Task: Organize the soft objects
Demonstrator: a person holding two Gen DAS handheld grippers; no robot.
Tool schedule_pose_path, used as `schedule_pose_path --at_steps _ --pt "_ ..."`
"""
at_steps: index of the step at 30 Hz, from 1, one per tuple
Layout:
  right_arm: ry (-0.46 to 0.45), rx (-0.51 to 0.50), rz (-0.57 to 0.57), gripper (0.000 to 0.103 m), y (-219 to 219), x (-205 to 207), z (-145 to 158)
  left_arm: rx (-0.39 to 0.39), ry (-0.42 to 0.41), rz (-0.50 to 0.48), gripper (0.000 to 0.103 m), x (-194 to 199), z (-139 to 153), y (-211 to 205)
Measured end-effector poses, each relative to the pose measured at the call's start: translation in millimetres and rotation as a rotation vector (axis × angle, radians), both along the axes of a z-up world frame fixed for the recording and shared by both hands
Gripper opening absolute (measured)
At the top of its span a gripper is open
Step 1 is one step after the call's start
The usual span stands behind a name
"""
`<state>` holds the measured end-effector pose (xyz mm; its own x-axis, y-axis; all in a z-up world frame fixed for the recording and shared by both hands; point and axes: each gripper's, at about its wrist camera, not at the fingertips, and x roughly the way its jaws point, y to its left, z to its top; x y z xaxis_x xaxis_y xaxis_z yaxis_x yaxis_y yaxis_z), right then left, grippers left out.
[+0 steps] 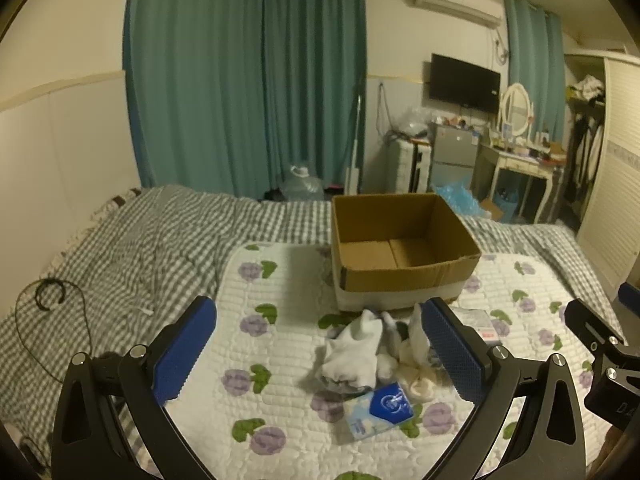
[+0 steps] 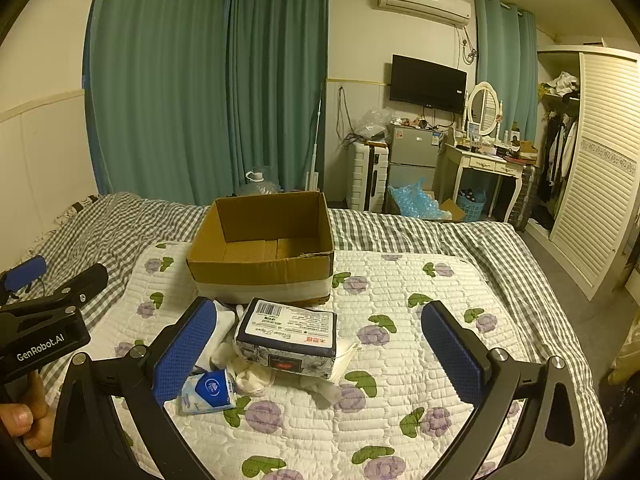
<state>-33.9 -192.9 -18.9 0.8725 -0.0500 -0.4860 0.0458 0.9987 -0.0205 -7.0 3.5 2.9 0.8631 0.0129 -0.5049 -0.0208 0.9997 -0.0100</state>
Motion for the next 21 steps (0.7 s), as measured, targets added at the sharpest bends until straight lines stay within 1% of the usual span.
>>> schedule_pose_path --at_steps 21 --pt "0.001 -0.001 -0.003 0.103 0.3 -1.7 -2.4 -0.001 -0.001 0.01 0.103 1.3 1.4 1.7"
